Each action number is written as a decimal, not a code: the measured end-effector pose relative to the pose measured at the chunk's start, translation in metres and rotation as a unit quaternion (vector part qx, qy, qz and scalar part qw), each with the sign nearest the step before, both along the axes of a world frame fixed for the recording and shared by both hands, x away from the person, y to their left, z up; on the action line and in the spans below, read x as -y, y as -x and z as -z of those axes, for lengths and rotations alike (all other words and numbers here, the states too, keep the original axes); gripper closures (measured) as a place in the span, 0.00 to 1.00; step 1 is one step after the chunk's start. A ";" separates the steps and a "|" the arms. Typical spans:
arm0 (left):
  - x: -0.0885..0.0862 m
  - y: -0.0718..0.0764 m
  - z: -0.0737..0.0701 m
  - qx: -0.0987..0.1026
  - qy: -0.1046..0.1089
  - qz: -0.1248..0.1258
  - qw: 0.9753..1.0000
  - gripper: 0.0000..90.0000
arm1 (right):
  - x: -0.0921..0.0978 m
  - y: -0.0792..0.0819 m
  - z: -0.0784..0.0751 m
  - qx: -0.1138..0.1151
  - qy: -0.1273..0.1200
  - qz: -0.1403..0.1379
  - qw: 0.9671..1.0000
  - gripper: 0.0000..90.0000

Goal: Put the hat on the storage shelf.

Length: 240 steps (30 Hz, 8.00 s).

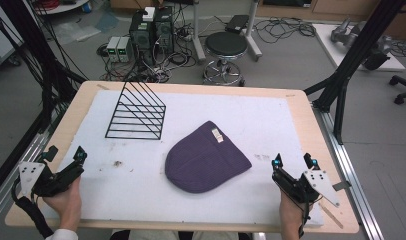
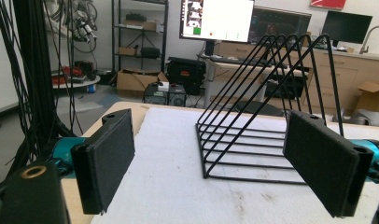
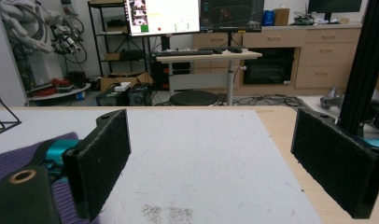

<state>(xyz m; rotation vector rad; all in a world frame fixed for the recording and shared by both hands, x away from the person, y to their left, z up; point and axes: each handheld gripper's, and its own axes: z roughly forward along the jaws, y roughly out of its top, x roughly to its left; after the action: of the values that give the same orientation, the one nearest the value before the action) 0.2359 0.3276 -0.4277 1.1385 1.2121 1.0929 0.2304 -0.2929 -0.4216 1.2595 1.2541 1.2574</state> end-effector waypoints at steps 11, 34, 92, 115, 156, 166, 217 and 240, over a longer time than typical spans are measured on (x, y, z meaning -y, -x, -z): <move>-0.001 0.000 0.001 0.001 0.006 0.002 1.000 0.19 | -0.001 0.001 0.000 -0.003 -0.001 -0.001 1.000 0.12; -0.001 -0.001 0.002 -0.007 0.004 0.002 1.000 0.19 | -0.017 0.000 -0.007 0.003 0.020 -0.033 0.999 0.12; 0.003 -0.006 0.004 -0.020 0.008 0.025 0.999 0.19 | -0.127 -0.023 -0.026 -0.116 0.119 -0.328 0.930 0.12; 0.001 -0.006 0.004 -0.024 0.012 0.024 0.999 0.19 | -0.179 -0.047 -0.011 -0.204 0.188 -0.434 0.857 0.12; -0.004 -0.004 0.006 -0.025 0.030 0.021 0.999 0.20 | -0.207 -0.061 0.025 -0.264 0.256 -0.500 0.784 0.21; -0.004 -0.004 0.006 -0.025 0.032 0.022 0.999 0.20 | -0.200 -0.067 0.022 -0.258 0.253 -0.493 0.792 0.61; -0.001 -0.009 0.009 -0.041 0.051 0.045 0.997 0.20 | -0.152 -0.053 -0.045 -0.044 0.121 -0.221 0.967 0.83; -0.003 -0.010 0.009 -0.041 0.056 0.049 0.996 0.20 | -0.118 -0.037 -0.105 0.140 0.066 -0.166 0.974 0.82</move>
<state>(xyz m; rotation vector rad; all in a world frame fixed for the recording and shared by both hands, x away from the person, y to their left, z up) 0.2461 0.3302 -0.4372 1.1539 1.2529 0.9014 0.2676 -0.1746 -0.3165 0.7642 1.3496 1.5016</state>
